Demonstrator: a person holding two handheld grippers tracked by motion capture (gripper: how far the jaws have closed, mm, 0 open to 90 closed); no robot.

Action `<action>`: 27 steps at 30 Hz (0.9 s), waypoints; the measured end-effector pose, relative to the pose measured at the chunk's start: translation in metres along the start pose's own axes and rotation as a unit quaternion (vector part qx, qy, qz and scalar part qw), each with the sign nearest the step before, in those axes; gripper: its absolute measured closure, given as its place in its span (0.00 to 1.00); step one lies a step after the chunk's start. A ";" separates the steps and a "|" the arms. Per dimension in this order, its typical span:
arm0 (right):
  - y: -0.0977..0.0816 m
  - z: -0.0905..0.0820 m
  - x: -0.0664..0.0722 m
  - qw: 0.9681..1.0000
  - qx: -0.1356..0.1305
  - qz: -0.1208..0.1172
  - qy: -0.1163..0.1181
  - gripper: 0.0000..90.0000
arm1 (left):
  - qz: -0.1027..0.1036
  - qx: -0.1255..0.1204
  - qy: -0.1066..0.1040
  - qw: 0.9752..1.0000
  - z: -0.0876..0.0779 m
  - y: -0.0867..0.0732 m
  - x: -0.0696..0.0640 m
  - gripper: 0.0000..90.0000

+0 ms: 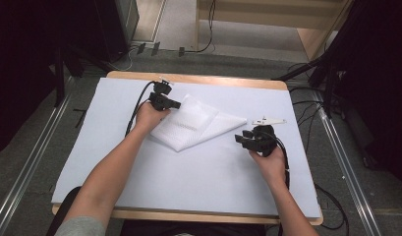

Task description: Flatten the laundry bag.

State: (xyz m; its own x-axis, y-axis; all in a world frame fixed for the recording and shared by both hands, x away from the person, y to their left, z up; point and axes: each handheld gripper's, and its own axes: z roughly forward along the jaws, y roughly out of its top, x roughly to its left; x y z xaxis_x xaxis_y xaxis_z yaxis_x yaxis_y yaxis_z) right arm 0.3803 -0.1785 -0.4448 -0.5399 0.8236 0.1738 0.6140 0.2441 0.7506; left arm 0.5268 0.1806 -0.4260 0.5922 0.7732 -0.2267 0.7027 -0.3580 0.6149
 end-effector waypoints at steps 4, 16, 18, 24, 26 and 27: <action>0.001 -0.003 -0.005 1.000 -0.004 0.006 -0.004 0.67 | 0.019 -0.024 -0.012 0.999 -0.021 0.006 -0.012 1.00; 0.002 -0.017 -0.024 0.999 -0.023 0.030 -0.024 0.67 | 0.063 -0.051 -0.066 0.994 -0.060 -0.002 -0.060 1.00; 0.002 -0.018 -0.027 0.999 -0.025 0.033 -0.026 0.67 | 0.072 -0.048 -0.073 0.994 -0.062 -0.008 -0.069 1.00; 0.002 -0.019 -0.028 0.999 -0.025 0.035 -0.028 0.68 | 0.098 -0.044 -0.093 0.990 -0.062 -0.032 -0.096 1.00; 0.003 -0.018 -0.027 0.999 -0.025 0.037 -0.026 0.70 | 0.102 -0.041 -0.099 0.989 -0.061 -0.040 -0.104 1.00; 0.004 -0.018 -0.027 0.999 -0.026 0.037 -0.024 0.70 | 0.105 -0.041 -0.102 0.988 -0.060 -0.045 -0.108 1.00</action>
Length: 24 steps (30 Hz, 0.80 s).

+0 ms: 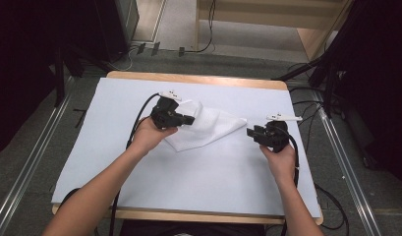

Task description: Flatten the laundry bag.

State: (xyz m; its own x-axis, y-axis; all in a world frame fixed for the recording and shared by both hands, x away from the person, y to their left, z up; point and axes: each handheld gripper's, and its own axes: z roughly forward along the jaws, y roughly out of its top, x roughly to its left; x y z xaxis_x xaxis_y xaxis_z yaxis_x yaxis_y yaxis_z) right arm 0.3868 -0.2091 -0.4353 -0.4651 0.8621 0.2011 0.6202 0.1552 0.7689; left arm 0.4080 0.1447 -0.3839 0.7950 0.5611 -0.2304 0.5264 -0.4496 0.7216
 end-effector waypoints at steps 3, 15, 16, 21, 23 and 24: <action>0.001 0.001 0.001 1.000 0.000 -0.001 0.001 0.70 | 0.004 0.006 -0.006 1.000 0.003 -0.012 -0.010 1.00; 0.009 0.001 0.004 1.000 -0.005 0.003 0.006 0.76 | -0.004 0.040 -0.021 0.999 0.010 -0.050 -0.022 1.00; 0.010 0.001 0.004 1.000 -0.006 0.001 0.008 0.76 | -0.007 0.041 -0.024 0.999 0.010 -0.053 -0.022 1.00; 0.014 0.002 0.009 1.000 -0.009 -0.002 0.010 0.78 | -0.020 0.046 -0.037 0.998 0.012 -0.065 -0.024 1.00; 0.018 0.000 0.011 1.000 -0.014 -0.005 0.010 0.79 | -0.020 0.051 -0.040 0.998 0.015 -0.070 -0.025 0.99; 0.020 -0.001 0.012 1.000 -0.016 -0.007 0.011 0.79 | -0.021 0.051 -0.043 0.998 0.017 -0.071 -0.024 0.98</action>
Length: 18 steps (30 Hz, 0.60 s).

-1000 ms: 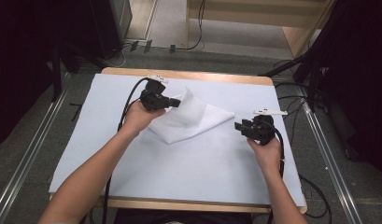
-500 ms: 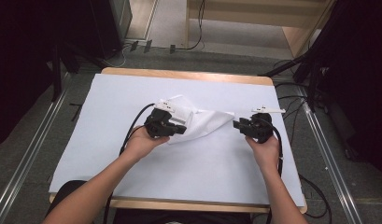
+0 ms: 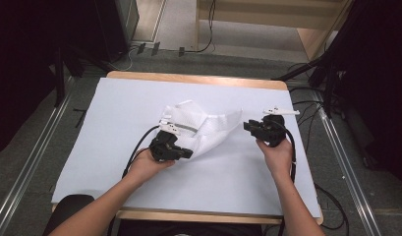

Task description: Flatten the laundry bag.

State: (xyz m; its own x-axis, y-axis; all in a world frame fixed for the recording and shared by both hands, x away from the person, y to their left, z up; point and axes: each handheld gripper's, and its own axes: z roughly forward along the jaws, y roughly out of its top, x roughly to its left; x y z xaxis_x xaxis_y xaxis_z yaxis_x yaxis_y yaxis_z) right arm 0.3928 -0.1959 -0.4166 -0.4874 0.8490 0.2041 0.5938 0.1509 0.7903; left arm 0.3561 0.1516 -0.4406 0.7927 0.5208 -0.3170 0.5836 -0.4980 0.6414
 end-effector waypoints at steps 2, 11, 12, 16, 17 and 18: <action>0.003 -0.001 0.002 1.000 -0.004 -0.003 0.003 0.80 | -0.003 -0.003 0.001 1.000 -0.002 -0.001 0.000 0.94; 0.012 -0.004 0.005 1.000 -0.006 0.002 0.017 0.87 | -0.009 -0.037 -0.001 0.999 -0.036 0.006 -0.002 0.77; 0.013 -0.005 0.006 1.000 -0.006 0.004 0.020 0.87 | -0.010 -0.038 0.003 0.999 -0.040 0.006 -0.001 0.77; 0.018 -0.004 0.010 1.000 -0.010 -0.001 0.029 0.90 | -0.017 -0.047 0.009 0.999 -0.052 0.006 0.004 0.76; 0.019 -0.003 0.011 0.999 -0.008 0.001 0.031 0.91 | -0.020 -0.050 0.011 0.998 -0.054 0.006 0.006 0.76; 0.020 -0.002 0.012 0.999 -0.005 0.001 0.036 0.92 | -0.021 -0.051 0.014 0.998 -0.058 0.006 0.008 0.76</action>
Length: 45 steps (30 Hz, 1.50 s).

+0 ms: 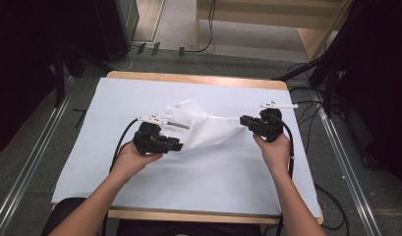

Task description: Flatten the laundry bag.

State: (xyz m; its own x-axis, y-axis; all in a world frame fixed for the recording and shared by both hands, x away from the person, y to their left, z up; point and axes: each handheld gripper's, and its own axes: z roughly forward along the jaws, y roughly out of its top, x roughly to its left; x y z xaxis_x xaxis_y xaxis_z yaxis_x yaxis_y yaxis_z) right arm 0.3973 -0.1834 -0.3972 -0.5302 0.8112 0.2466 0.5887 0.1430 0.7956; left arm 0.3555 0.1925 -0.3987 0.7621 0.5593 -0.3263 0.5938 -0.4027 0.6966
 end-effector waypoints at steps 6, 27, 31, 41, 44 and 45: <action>0.003 0.021 0.010 0.999 0.024 -0.010 0.018 0.97 | -0.011 -0.008 0.024 1.000 -0.018 0.003 0.013 0.77; -0.038 0.036 0.029 0.990 0.120 -0.024 0.064 0.97 | -0.066 0.004 0.090 0.994 -0.019 0.014 0.077 0.73; -0.047 0.032 0.029 0.990 0.123 -0.026 0.063 0.97 | -0.072 0.005 0.096 0.993 -0.012 0.018 0.091 0.72; -0.064 0.030 0.025 0.989 0.126 -0.039 0.060 0.97 | -0.096 0.000 0.110 0.989 0.008 0.025 0.121 0.69; -0.068 0.030 0.023 0.989 0.129 -0.035 0.059 0.97 | -0.096 0.000 0.115 0.989 0.017 0.027 0.127 0.66; -0.070 0.031 0.023 0.989 0.131 -0.033 0.058 0.97 | -0.096 0.004 0.116 0.989 0.019 0.028 0.129 0.66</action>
State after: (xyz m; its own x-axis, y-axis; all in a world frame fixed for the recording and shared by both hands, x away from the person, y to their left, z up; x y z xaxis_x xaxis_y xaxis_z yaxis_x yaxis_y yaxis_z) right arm 0.3628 -0.1574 -0.4639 -0.6300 0.7274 0.2720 0.6804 0.3481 0.6449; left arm 0.4751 0.2398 -0.4337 0.5561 0.7768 -0.2954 0.7242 -0.2786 0.6307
